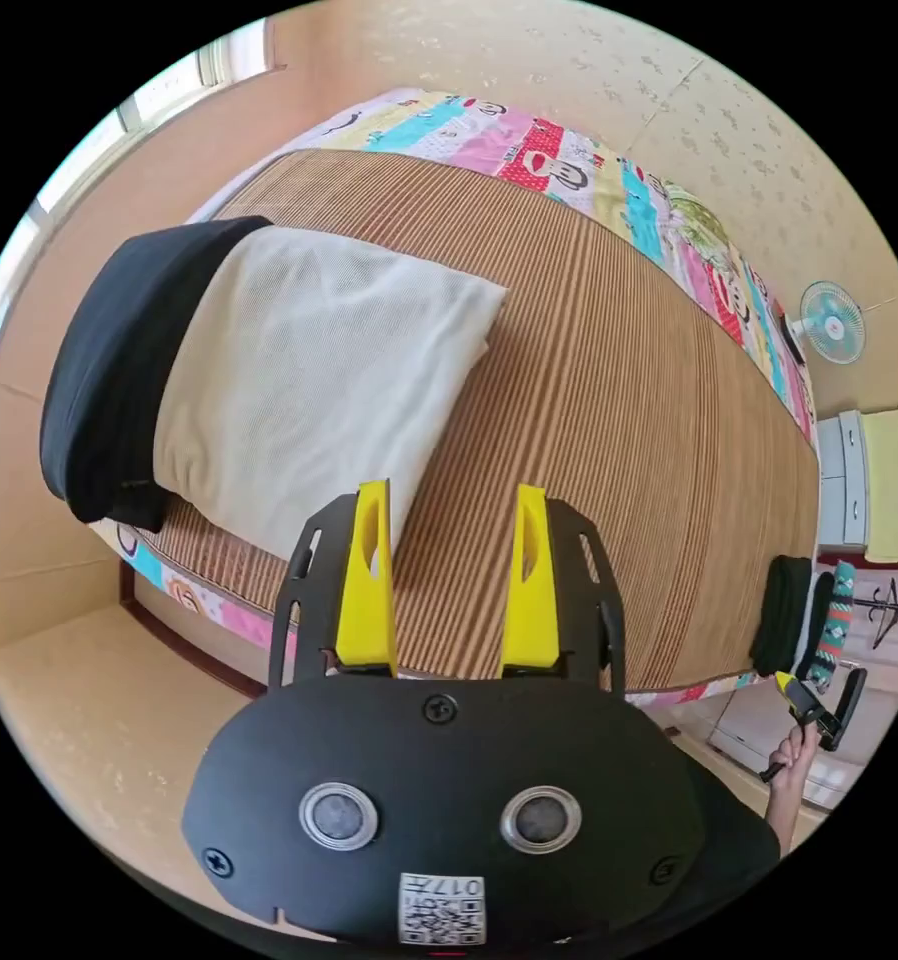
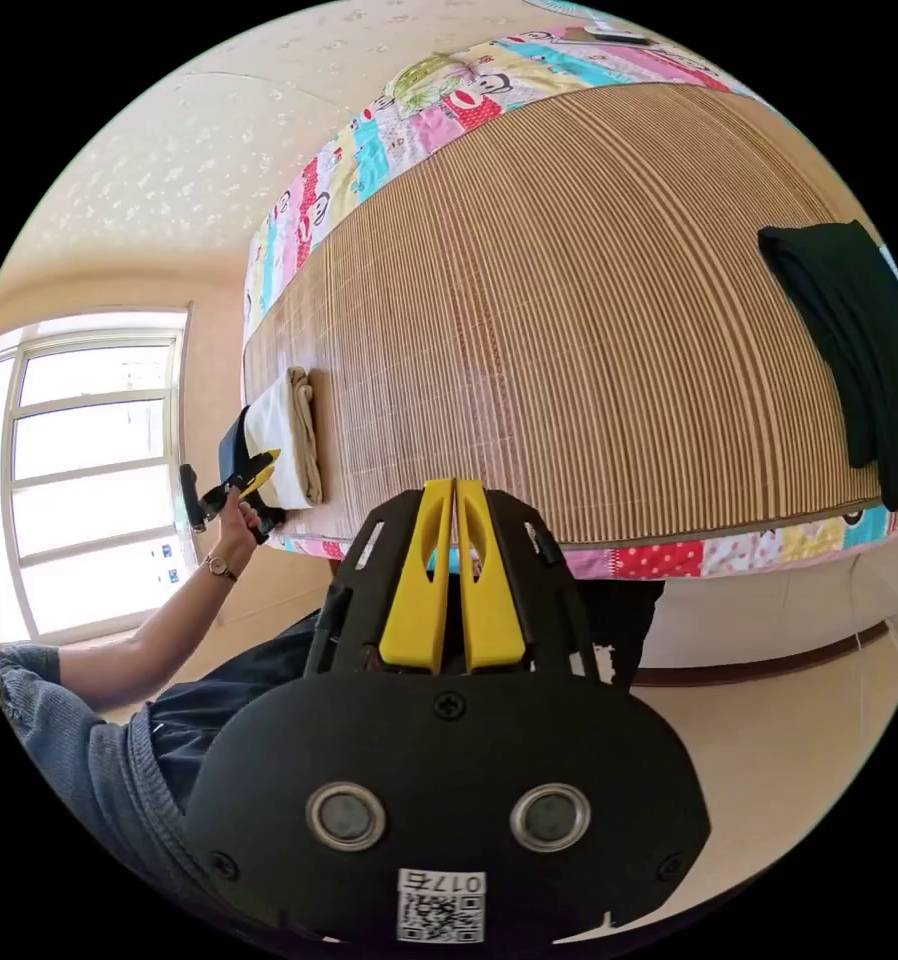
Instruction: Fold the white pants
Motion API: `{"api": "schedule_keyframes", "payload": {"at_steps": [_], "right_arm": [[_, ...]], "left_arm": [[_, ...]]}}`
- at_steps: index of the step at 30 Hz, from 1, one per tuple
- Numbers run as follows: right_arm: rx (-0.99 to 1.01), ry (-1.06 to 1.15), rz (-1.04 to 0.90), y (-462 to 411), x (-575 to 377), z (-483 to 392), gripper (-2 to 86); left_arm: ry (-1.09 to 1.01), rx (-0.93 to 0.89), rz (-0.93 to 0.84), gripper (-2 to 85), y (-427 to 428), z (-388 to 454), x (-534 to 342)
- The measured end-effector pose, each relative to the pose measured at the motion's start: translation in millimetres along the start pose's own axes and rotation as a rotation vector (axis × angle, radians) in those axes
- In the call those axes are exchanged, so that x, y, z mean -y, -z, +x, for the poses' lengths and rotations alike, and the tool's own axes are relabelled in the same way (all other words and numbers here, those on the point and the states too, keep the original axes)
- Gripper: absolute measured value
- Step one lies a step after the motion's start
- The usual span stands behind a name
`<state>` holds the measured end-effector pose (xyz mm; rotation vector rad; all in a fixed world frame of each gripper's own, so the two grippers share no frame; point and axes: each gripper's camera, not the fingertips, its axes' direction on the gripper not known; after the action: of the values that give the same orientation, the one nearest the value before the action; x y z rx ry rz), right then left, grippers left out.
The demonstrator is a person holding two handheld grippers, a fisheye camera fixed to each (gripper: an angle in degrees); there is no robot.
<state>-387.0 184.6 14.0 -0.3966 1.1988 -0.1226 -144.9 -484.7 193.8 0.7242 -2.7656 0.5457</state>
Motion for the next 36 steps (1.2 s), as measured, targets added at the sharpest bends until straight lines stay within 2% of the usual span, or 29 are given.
{"api": "schedule_keyframes", "payload": {"at_steps": [2,4,6,9,11,12,13,14,16,19,22,24,28,30,33,35,36], "right_arm": [[0.046,0.017,-0.03,-26.1,9.5,-21.2,0.4],[0.047,0.026,-0.059,-40.4,15.8,-33.4,0.4],[0.046,0.021,-0.071,-45.1,18.7,-40.4,0.4],[0.053,0.012,-0.05,-36.9,15.4,-39.5,0.4],[0.049,-0.005,-0.029,-25.2,9.8,-28.6,0.4],[0.054,-0.004,-0.021,-21.6,8.4,-25.8,0.4],[0.065,0.004,-0.007,-14.1,5.3,-20.2,0.4],[0.077,0.012,0.006,-7.0,2.2,-14.9,0.5],[0.099,0.03,0.022,2.4,-2.3,-8.2,0.6],[0.159,0.082,0.044,10.3,-4.6,0.3,1.0],[0.224,0.11,0.039,6.8,6.5,5.8,1.9],[0.277,0.131,0.035,5.6,17.5,3.7,3.4],[0.42,0.268,0.034,11.0,43.7,-14.9,11.1],[0.486,0.266,-0.002,9.2,55.0,-17.3,13.8],[0.73,0.183,-0.155,-10.5,71.8,-8.7,20.3],[1.171,0.067,-0.23,-30.8,78.6,7.8,24.7],[1.302,0.041,-0.219,-34.4,80.1,12.2,25.2]], "left_arm": [[-0.06,0.068,-0.084,16.5,-26.9,-1.6,6.3],[-0.148,0.235,-0.243,11.9,-71.0,3.8,-1.6],[-0.219,0.381,-0.214,8.6,-73.2,14.6,-16.2],[-0.237,0.356,-0.265,6.5,-63.1,14.2,-30.5],[-0.149,0.188,-0.259,6.0,-40.0,-11.9,-38.7],[-0.073,0.014,-0.23,5.7,-19.2,-38.5,-46.3],[-0.006,-0.185,-0.151,5.1,10.9,-68.1,-58.2],[0.018,-0.281,-0.096,4.6,30.2,-81.7,-65.7],[-0.029,-0.563,0.145,3.6,123.3,-115.5,-97.6],[-0.151,-0.718,0.329,2.8,221.2,-126.8,-129.8],[-0.259,-0.949,0.439,2.2,291.9,-123.9,-155.9],[-0.36,-1.027,0.523,2.1,338.4,-111.5,-181.9],[-0.6,-1.197,0.736,2.7,441.9,-87.0,-262.4],[-0.654,-1.298,0.827,2.6,478.0,-87.2,-297.0],[-0.732,-1.471,0.909,2.8,524.8,-87.6,-346.4],[-0.795,-1.541,0.911,3.1,546.5,-81.4,-374.0],[-0.852,-1.58,0.907,3.3,558.4,-75.4,-394.0]]}}
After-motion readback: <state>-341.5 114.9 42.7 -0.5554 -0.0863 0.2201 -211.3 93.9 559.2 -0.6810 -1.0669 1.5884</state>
